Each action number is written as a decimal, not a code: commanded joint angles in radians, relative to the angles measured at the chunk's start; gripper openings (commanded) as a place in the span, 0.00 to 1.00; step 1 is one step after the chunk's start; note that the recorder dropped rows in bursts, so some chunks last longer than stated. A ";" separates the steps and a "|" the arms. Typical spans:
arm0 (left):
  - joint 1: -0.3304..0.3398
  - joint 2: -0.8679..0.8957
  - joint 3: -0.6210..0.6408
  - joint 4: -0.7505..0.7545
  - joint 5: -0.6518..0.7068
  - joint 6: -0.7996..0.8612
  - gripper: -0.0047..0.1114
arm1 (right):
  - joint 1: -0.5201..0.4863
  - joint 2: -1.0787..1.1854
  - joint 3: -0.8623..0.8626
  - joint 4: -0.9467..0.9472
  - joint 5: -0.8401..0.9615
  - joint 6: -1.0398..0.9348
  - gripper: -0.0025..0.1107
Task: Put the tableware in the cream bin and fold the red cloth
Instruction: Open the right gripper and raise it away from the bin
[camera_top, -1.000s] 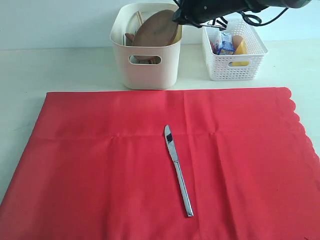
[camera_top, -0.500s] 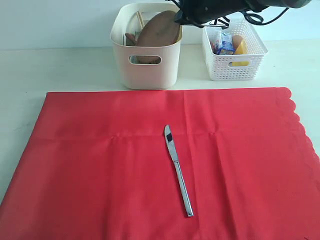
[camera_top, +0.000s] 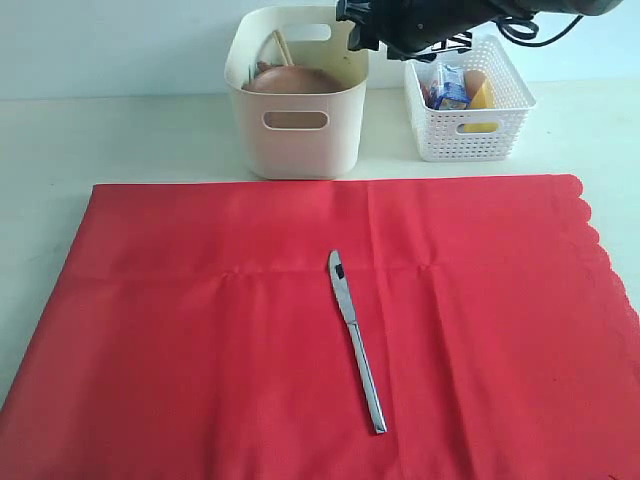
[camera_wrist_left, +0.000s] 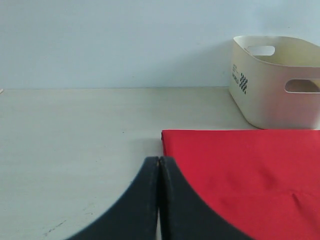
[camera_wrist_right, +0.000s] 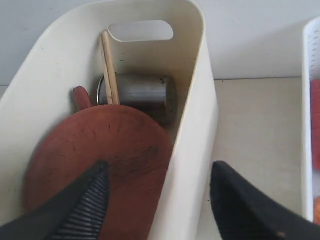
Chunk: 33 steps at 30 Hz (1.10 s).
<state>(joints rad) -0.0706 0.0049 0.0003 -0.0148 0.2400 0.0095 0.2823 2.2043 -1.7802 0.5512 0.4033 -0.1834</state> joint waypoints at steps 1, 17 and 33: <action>0.002 -0.005 0.000 0.001 -0.002 0.001 0.05 | -0.005 -0.027 -0.013 -0.011 0.022 0.011 0.61; 0.002 -0.005 0.000 0.001 -0.002 0.001 0.05 | -0.009 -0.197 -0.012 -0.137 0.246 0.007 0.42; 0.002 -0.005 0.000 0.001 -0.002 0.001 0.05 | 0.002 -0.449 0.292 -0.160 0.323 0.014 0.05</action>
<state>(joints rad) -0.0706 0.0049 0.0003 -0.0148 0.2400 0.0095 0.2801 1.8101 -1.5701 0.3967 0.7275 -0.1695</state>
